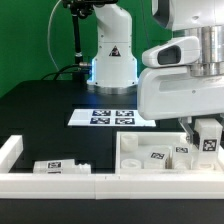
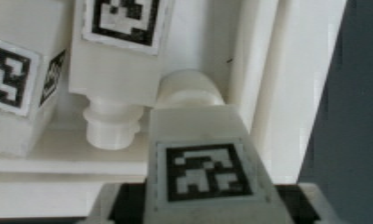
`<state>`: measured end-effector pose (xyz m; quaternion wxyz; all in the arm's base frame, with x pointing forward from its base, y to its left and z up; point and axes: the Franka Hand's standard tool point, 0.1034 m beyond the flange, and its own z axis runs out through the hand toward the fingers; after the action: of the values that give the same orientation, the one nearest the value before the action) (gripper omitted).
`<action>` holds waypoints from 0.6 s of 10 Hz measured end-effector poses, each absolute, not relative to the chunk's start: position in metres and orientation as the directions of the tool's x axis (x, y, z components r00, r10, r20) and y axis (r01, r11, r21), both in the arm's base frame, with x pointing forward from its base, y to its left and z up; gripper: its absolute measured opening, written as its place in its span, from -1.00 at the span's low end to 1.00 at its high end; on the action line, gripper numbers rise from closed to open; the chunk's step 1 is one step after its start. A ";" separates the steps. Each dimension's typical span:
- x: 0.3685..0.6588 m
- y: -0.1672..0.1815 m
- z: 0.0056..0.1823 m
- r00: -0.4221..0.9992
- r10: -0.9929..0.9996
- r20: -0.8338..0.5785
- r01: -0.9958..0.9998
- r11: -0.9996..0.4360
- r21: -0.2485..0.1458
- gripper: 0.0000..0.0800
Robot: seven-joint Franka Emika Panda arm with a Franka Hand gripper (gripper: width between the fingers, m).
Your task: Assemble one leg
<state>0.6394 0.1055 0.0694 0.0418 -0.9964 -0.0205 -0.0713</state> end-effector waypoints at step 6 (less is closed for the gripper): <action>0.638 0.108 0.070 0.773 -0.631 0.063 -0.618 -0.773 -0.144 -0.30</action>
Offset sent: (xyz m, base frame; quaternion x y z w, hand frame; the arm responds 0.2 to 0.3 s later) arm -0.0015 -0.0020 0.0091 -0.0599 0.0242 0.2913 0.9545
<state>0.6384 0.1082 0.0704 0.0577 -0.9399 0.3322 -0.0541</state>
